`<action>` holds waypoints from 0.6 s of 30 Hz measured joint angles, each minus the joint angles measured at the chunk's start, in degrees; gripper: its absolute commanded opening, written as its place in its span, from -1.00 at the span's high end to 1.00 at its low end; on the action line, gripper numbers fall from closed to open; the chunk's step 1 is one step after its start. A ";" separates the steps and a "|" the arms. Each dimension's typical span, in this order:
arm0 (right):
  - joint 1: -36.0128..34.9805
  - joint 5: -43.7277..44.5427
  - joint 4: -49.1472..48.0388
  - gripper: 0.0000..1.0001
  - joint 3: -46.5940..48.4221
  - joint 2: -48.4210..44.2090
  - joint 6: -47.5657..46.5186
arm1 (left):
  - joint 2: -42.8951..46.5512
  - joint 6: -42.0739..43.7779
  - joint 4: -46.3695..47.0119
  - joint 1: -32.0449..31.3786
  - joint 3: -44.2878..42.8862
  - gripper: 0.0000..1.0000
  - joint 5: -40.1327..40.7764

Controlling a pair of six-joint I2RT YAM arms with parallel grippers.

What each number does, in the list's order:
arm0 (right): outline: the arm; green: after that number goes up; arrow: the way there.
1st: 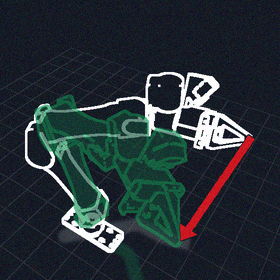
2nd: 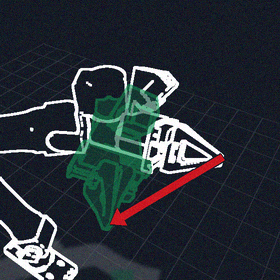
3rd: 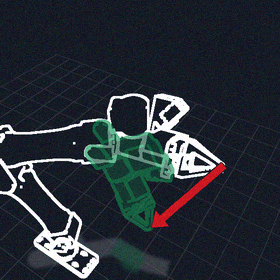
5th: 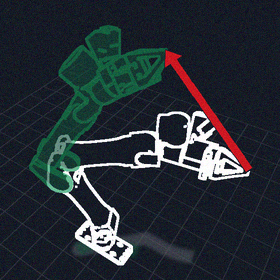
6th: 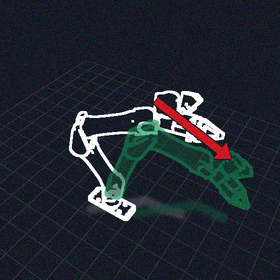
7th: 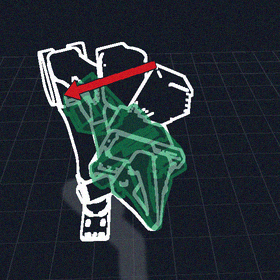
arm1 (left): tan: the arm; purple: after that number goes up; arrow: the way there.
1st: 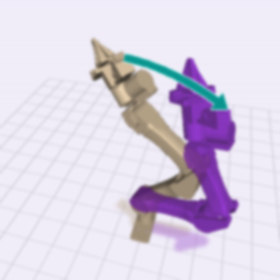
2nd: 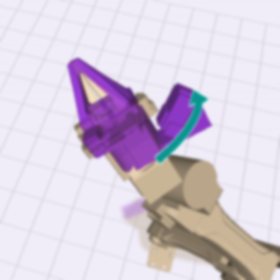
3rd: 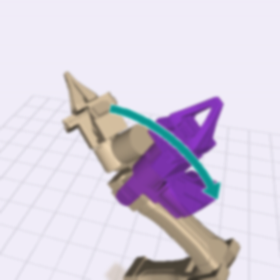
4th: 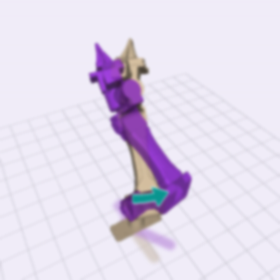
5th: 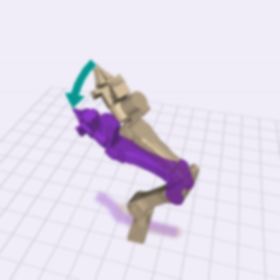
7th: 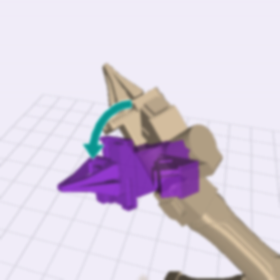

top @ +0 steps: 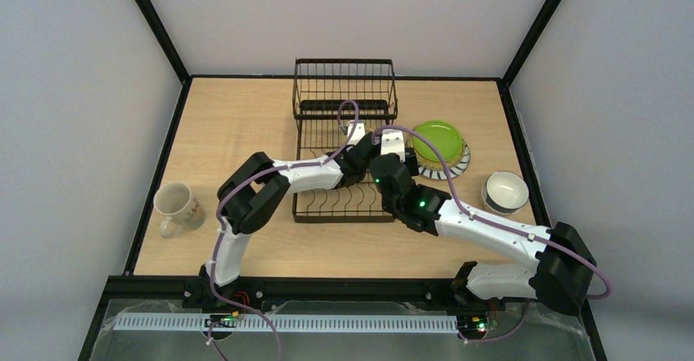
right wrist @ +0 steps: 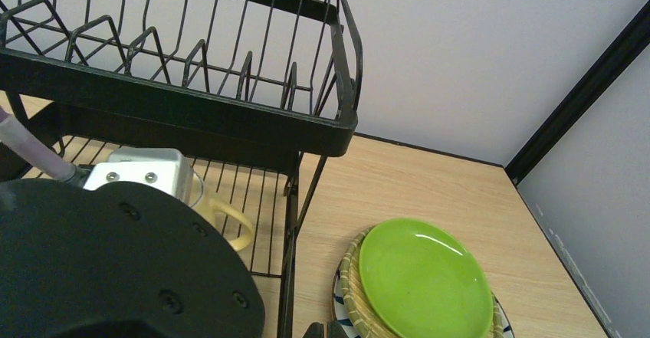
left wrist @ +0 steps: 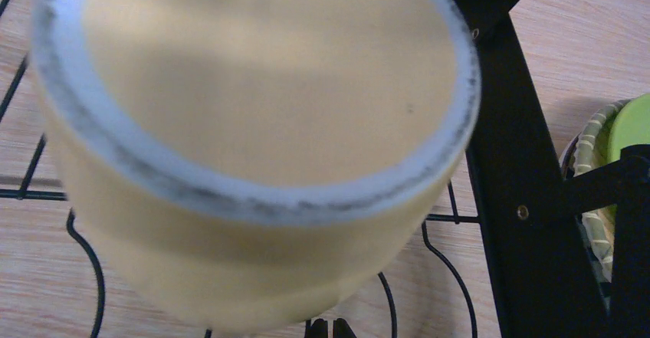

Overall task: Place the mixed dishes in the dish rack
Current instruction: Move the cup from the dish rack, then move the cup to the dish rack.

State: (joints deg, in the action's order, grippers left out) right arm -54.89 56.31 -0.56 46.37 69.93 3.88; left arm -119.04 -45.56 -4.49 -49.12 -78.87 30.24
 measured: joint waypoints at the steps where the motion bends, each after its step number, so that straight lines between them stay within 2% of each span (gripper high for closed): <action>1: 0.00 0.02 -0.02 1.00 0.00 0.00 -0.02 | -0.44 0.17 -0.02 -0.04 -0.57 0.97 0.00; 10: 0.00 0.02 0.04 1.00 -0.04 -0.31 -0.07 | 0.09 0.39 -0.20 -0.11 0.24 0.97 -0.31; 18: 0.00 -0.79 3.67 1.00 -0.04 -5.84 -0.35 | 12.33 -1.55 -3.54 -2.16 10.01 0.97 0.57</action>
State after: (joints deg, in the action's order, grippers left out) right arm -54.89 55.53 3.11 46.33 64.10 3.53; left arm -106.72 -47.11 -8.03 -51.29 -68.86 30.81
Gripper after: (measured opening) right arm 0.002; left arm 0.019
